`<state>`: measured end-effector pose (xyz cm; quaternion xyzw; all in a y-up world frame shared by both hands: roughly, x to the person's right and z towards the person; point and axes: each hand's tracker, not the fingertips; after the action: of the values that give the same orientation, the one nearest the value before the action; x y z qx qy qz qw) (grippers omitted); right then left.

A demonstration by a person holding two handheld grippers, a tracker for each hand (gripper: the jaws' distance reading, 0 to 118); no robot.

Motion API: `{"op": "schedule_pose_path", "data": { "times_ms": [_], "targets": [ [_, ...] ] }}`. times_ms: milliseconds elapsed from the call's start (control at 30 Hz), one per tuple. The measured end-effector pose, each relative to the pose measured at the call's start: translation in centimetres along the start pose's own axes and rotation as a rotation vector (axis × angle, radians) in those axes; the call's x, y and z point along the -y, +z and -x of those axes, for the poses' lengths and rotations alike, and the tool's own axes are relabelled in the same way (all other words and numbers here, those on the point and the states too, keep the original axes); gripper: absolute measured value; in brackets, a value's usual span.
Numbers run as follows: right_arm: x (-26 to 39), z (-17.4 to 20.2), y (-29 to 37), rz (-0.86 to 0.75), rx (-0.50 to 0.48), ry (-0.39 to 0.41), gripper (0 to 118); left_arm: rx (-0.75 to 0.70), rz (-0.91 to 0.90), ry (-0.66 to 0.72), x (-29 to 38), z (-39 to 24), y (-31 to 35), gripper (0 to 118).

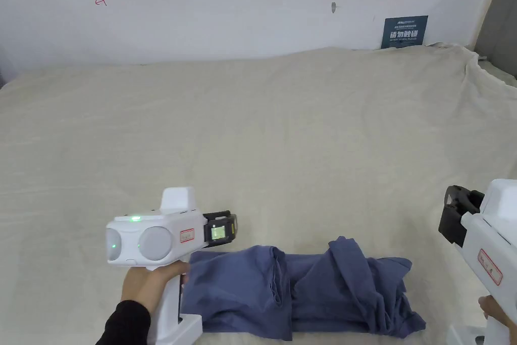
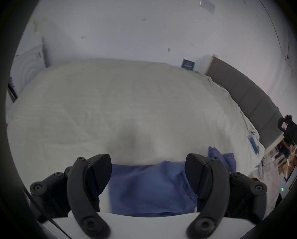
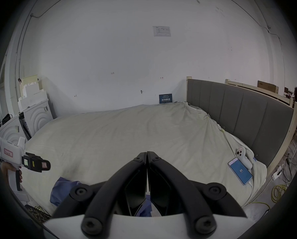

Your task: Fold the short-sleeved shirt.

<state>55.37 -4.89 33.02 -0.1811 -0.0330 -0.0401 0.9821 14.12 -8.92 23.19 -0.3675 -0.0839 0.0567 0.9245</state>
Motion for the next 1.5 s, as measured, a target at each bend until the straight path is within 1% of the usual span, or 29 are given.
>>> {"op": "schedule_pose_path", "data": {
  "times_ms": [33, 67, 100, 133, 167, 200, 267, 400, 600, 733, 900, 1167, 1267, 1333, 1400, 1500],
  "targets": [
    [0.0, 0.0, 0.0, -0.001, -0.001, 0.001, 0, -0.017, -0.013, 0.011, 0.3, 0.6, 0.1, 90],
    [0.0, 0.0, 0.0, -0.001, -0.002, 0.001, 0, -0.024, -0.021, 0.016, 0.7, 1.1, 0.2, 82],
    [0.0, 0.0, 0.0, 0.0, -0.001, 0.001, 0, -0.028, -0.044, 0.01, 1.2, 1.5, 0.2, 63],
    [0.0, 0.0, -0.1, 0.0, -0.001, 0.001, 0, -0.013, -0.07, 0.0, 1.8, 1.9, 0.0, 40],
    [0.1, 0.0, -0.1, 0.002, -0.001, 0.0, 0, -0.013, -0.069, -0.008, 2.4, 2.1, -0.3, 20],
    [0.1, 0.0, -0.1, 0.004, -0.001, 0.0, 0, -0.012, -0.061, -0.011, 2.9, 2.3, -0.8, 6],
    [0.2, -0.1, -0.2, 0.008, 0.0, -0.001, 0, -0.025, -0.057, -0.024, 4.3, 2.3, -1.8, 0],
    [0.2, 0.3, 0.4, 0.014, 0.004, -0.003, 0, -0.018, -0.038, 0.028, 6.8, 2.8, -3.4, 0],
    [0.0, 0.3, 1.0, 0.023, 0.016, -0.008, 0, -0.007, 0.009, 0.03, 9.6, 2.0, -5.4, 0],
    [0.1, 0.0, 1.2, 0.029, 0.024, -0.013, 0, 0.019, 0.064, 0.028, 11.0, 0.5, -7.3, 0],
    [0.2, -0.8, 1.3, 0.038, 0.04, -0.013, 0, 0.07, 0.078, -0.005, 12.1, -3.4, -8.8, 0],
    [0.0, -1.9, 1.5, 0.035, 0.061, -0.013, 0, 0.137, 0.081, -0.014, 12.5, -8.1, -9.7, 0],
    [0.0, -2.1, 1.5, 0.035, 0.066, -0.014, 0, 0.164, 0.092, -0.032, 12.6, -8.5, -9.8, 0],
    [0.0, -2.1, 1.5, 0.036, 0.067, -0.013, 0, 0.149, 0.095, -0.051, 12.5, -8.7, -9.8, 0],
    [0.0, -2.1, 1.5, 0.036, 0.066, -0.013, 0, 0.161, 0.096, -0.037, 11.8, -8.2, -9.4, 0],
    [-0.3, -1.8, 1.5, 0.032, 0.059, -0.013, 0, 0.199, 0.039, -0.026, 10.0, -7.3, -7.3, 0]
  ]
}}
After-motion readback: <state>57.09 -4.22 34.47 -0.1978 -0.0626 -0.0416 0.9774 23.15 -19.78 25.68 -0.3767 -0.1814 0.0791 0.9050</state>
